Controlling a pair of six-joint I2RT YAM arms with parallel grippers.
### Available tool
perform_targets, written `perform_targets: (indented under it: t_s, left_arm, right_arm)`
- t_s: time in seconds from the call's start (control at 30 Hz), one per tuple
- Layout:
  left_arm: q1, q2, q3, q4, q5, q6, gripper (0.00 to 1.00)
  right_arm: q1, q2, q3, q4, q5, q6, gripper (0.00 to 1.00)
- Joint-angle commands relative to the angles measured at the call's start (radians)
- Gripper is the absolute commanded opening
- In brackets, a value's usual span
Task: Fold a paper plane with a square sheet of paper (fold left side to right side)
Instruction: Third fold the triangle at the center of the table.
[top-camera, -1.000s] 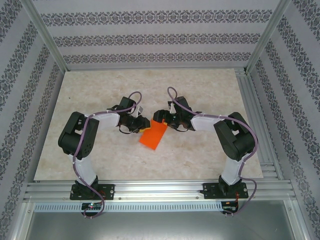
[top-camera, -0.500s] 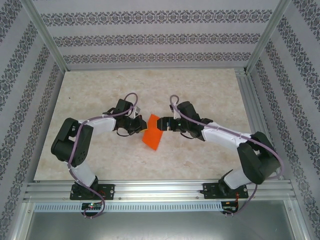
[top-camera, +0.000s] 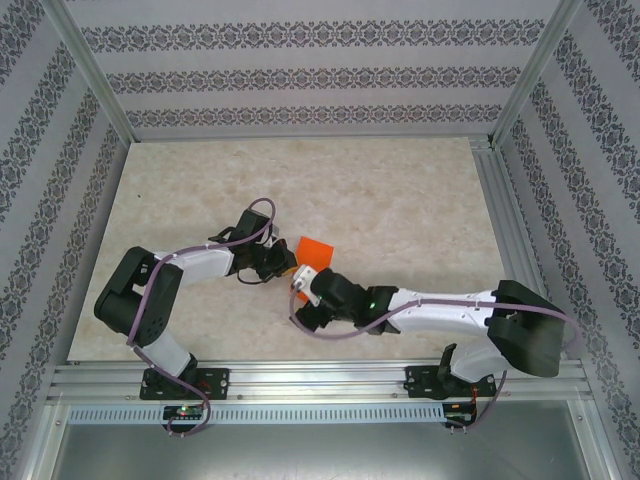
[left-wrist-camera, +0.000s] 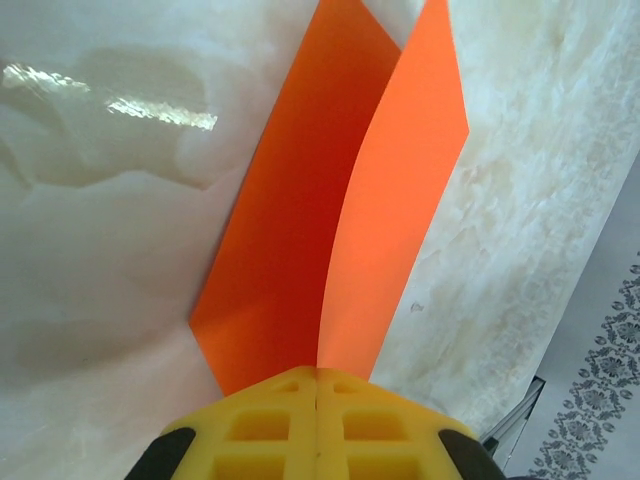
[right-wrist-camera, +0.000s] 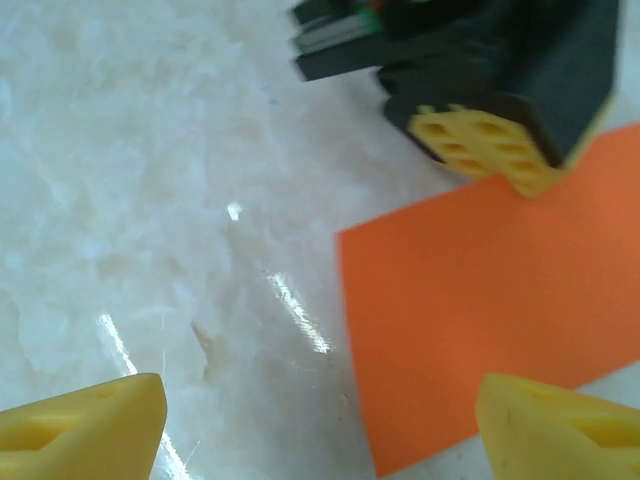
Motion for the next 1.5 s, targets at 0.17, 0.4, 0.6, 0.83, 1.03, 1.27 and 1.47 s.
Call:
perform_targets:
  t_s: [0.17, 0.4, 0.6, 0.83, 1.03, 1.27, 1.47]
  left_arm:
    - [-0.013, -0.028, -0.005, 0.024, -0.016, -0.036, 0.00]
    - [-0.015, -0.026, -0.005, 0.023, -0.014, -0.034, 0.00]
    - [-0.015, -0.026, -0.006, 0.009, -0.017, -0.024, 0.00]
    - [-0.015, -0.036, 0.012, -0.034, -0.023, 0.013, 0.05]
    - [0.010, -0.108, 0.098, -0.217, -0.073, 0.134, 0.30]
    - [0.050, -0.168, 0.200, -0.395, -0.117, 0.254, 0.42]
    - [0.033, -0.029, 0.301, -0.294, 0.007, 0.283, 0.29]
  right_arm:
    - [0.048, 0.130, 0.104, 0.018, 0.211, -0.170, 0.79]
    - [0.046, 0.220, 0.185, 0.004, 0.228, -0.180, 0.66]
    - [0.012, 0.243, 0.218, -0.036, 0.221, -0.140, 0.37]
    - [0.003, 0.207, 0.189, -0.071, 0.151, -0.164, 0.00]
    - [-0.030, 0.159, 0.138, -0.057, 0.077, -0.170, 0.00]
    - [-0.049, 0.147, 0.112, -0.050, 0.028, -0.156, 0.00]
    - [-0.051, 0.158, 0.102, -0.032, 0.013, -0.137, 0.00]
